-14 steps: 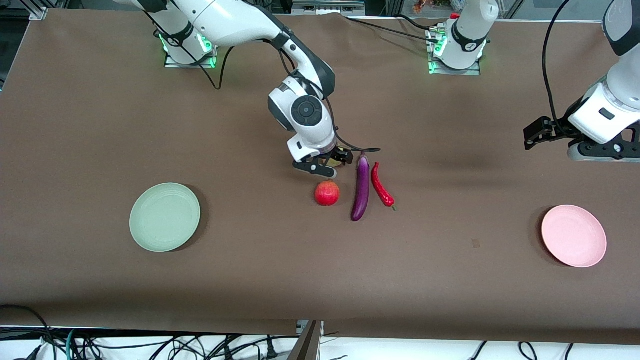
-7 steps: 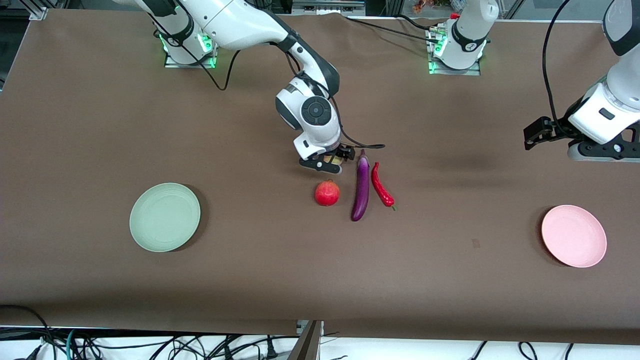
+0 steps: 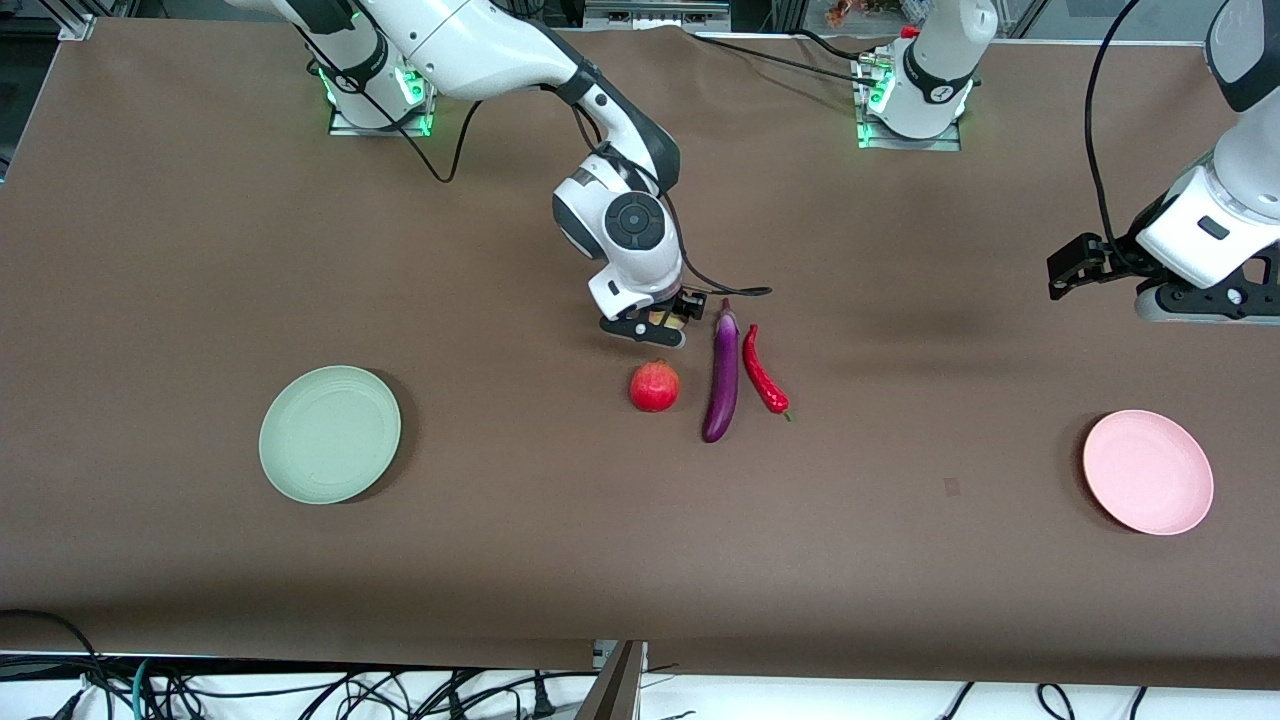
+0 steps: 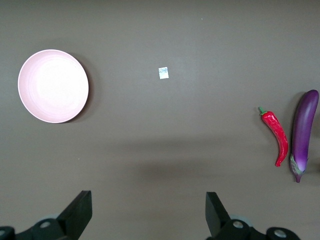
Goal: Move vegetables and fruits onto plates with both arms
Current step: 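Close the right gripper on the yellow-green peach, then carry the peach to the green plate while the left gripper grasps the chili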
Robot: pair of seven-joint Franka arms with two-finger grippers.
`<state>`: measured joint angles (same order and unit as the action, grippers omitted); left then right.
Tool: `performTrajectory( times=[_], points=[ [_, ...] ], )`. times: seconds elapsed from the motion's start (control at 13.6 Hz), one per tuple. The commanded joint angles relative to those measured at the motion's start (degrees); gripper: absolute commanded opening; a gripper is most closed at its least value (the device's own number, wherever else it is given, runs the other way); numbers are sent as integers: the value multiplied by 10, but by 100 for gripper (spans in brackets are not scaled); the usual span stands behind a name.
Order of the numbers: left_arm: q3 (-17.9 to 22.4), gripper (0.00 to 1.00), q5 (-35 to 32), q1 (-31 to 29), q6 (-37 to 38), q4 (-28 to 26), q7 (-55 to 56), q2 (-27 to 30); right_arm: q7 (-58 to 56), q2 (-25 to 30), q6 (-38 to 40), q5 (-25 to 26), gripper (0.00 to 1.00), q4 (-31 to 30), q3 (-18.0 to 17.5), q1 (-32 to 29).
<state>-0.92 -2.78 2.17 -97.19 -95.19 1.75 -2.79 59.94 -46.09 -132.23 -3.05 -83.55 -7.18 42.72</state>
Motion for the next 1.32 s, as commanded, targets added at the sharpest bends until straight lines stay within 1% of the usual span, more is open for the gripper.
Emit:
performTrajectory(
  times=[0.0,0.22,0.29,0.37,0.52,0.59,0.88,1.03,1.1,1.25],
  points=[
    [2,100,14,5,28,11,-10,-7,-9,20,33,7,34,24,6,-13],
    [1,100,15,17,30,10,-10,-13,-81,52,157,0,34,69,4,-65],
    [1,100,15,28,30,10,-10,-21,-111,66,189,-1,34,73,4,-88],
    [1,100,17,40,30,9,-9,-32,-141,73,209,0,34,73,5,-114],
    [-6,100,43,58,21,13,14,-67,-219,86,243,6,34,73,9,-167],
    [-10,100,50,71,-6,14,53,-87,-271,88,253,7,34,73,12,-203],
    [-11,100,47,122,-127,13,198,-177,-507,79,273,7,34,62,19,-360],
    [-11,100,45,146,-202,10,273,-226,-613,51,259,6,35,62,20,-430],
    [-11,100,44,153,-234,9,306,-248,-655,38,242,7,35,62,20,-455],
    [-12,100,44,171,-281,5,355,-283,-698,20,211,9,35,61,20,-479]
  ],
)
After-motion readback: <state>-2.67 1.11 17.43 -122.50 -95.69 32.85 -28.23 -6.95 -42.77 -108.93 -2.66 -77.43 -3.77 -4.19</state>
